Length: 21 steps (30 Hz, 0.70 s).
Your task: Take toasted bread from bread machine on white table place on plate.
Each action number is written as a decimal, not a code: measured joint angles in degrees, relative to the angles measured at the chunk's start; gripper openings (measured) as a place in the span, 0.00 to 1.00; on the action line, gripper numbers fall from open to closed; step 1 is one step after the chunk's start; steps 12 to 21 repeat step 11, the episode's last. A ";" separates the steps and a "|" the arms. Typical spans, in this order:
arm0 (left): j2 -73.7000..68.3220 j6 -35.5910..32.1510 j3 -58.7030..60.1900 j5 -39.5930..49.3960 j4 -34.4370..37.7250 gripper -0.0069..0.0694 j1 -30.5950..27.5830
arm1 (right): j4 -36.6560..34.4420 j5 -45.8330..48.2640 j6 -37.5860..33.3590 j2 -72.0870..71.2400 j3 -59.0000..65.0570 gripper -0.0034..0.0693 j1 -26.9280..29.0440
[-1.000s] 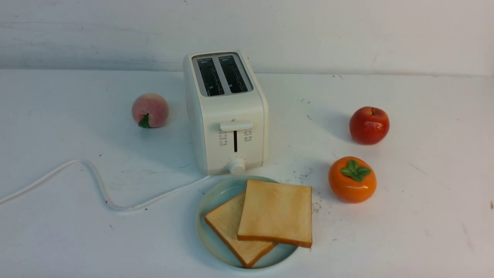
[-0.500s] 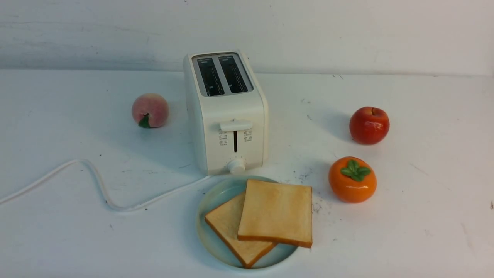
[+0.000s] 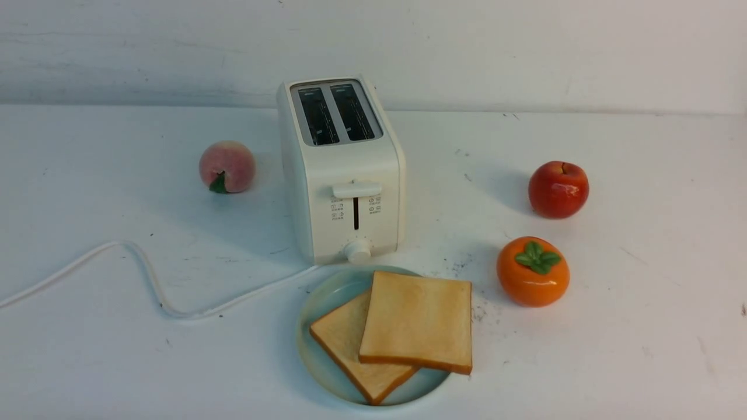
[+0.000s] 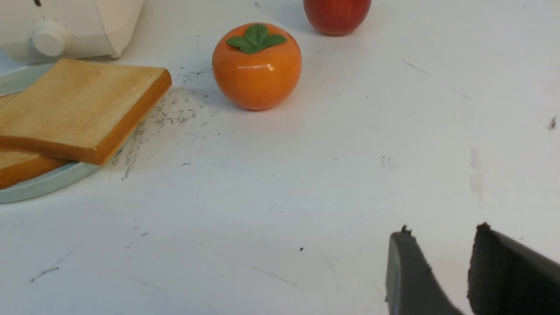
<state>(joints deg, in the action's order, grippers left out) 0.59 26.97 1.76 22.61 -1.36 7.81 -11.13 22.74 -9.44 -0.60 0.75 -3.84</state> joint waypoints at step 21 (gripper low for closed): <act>0.00 0.00 0.00 0.00 0.00 0.24 0.00 | 0.00 0.00 0.00 0.00 0.00 0.37 0.00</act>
